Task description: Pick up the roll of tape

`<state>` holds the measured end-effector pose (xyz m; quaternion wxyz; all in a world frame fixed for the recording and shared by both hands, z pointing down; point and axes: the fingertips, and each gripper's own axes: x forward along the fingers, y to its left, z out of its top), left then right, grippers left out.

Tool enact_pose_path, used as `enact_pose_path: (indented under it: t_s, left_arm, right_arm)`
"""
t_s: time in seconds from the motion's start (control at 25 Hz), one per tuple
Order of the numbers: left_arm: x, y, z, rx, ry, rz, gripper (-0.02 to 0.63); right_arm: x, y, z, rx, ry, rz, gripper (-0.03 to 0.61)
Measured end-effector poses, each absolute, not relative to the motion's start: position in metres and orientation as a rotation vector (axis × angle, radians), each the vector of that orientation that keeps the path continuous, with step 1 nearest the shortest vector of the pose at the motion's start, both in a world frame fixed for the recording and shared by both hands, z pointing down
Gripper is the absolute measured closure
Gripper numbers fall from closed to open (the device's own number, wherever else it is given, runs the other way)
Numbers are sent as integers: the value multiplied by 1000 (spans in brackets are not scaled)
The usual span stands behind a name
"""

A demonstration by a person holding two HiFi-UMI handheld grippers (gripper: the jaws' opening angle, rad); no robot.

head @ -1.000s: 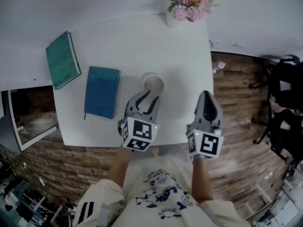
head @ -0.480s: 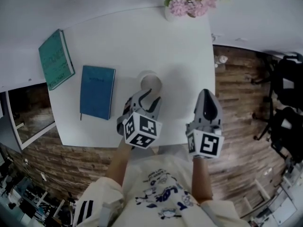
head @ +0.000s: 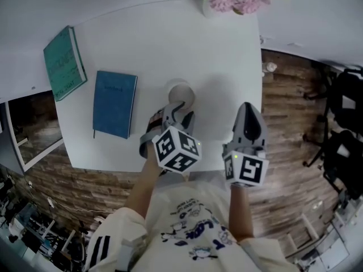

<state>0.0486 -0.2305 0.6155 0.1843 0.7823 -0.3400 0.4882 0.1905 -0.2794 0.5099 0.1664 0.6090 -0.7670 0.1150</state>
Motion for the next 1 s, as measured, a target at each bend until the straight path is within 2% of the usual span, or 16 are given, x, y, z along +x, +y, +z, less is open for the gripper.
enact_pose_path:
  t_s: [0.2,0.48,0.64,0.72,0.76,1.0]
  left_arm:
    - [47,-226,624,2168,-889,1548,472]
    - [50,-219,633,2094,-776,1600,481]
    - [52,-218,635,2099,-707,1591,507]
    - [54,-218,634,2101,-699,1565,561]
    - [54,-218,634,2103,-699,1557,569]
    - [53,-219,635,2099,-738,1563,575]
  right_arm:
    - [193,-281,513,1725,-2186,333,574]
    - [199,-284,516,1727,-2188,352,574]
    - [201,-286,515,1725,-2199,358,574]
    - [202,-287,514,1720,-2208,352,574]
    - [203,-288,513,1718,-2211,347,574]
    - [203,-291,512,1705,-2229,338,573]
